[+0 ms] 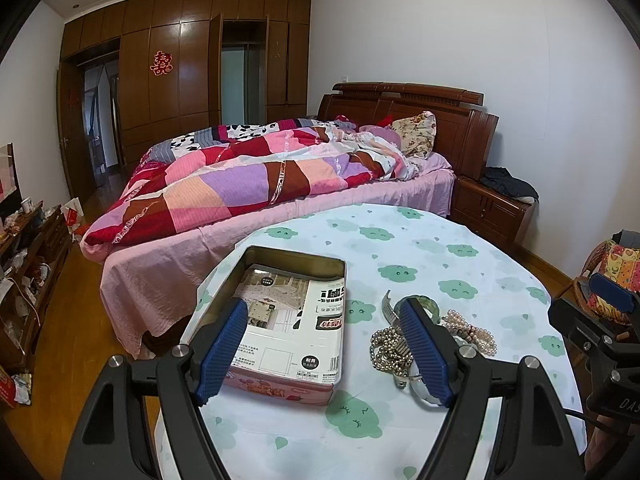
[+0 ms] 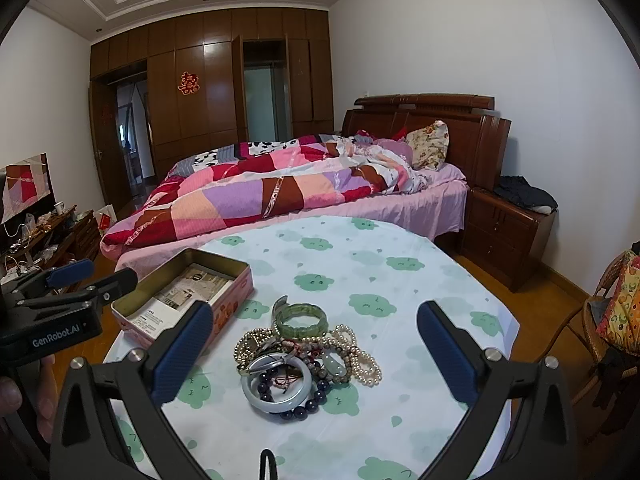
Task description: Organize jewelry
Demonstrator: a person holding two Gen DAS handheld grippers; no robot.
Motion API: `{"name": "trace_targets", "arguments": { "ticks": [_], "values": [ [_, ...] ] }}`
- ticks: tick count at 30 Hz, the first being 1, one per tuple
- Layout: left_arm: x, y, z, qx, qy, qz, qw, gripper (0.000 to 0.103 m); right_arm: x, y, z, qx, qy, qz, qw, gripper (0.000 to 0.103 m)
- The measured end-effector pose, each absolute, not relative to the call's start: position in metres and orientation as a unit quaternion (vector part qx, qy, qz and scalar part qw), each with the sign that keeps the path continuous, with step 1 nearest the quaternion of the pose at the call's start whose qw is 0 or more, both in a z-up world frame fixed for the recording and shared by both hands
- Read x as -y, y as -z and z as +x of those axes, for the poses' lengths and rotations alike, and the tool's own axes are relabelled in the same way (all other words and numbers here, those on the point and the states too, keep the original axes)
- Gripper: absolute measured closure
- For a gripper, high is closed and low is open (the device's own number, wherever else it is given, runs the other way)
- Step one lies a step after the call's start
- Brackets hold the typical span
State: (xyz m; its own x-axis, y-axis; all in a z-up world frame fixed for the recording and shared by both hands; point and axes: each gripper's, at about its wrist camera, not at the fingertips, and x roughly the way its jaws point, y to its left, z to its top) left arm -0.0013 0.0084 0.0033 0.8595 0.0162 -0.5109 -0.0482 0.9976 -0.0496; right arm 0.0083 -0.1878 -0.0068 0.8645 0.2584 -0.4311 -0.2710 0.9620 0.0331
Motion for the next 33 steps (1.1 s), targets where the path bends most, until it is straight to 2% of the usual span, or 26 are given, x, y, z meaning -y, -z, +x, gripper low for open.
{"name": "trace_targets", "arguments": {
  "ticks": [33],
  "values": [
    [-0.016, 0.006, -0.001, -0.266, -0.020, -0.029, 0.963, 0.025, 0.187, 0.017, 0.008, -0.227, -0.138, -0.014, 0.964, 0.000]
  ]
}}
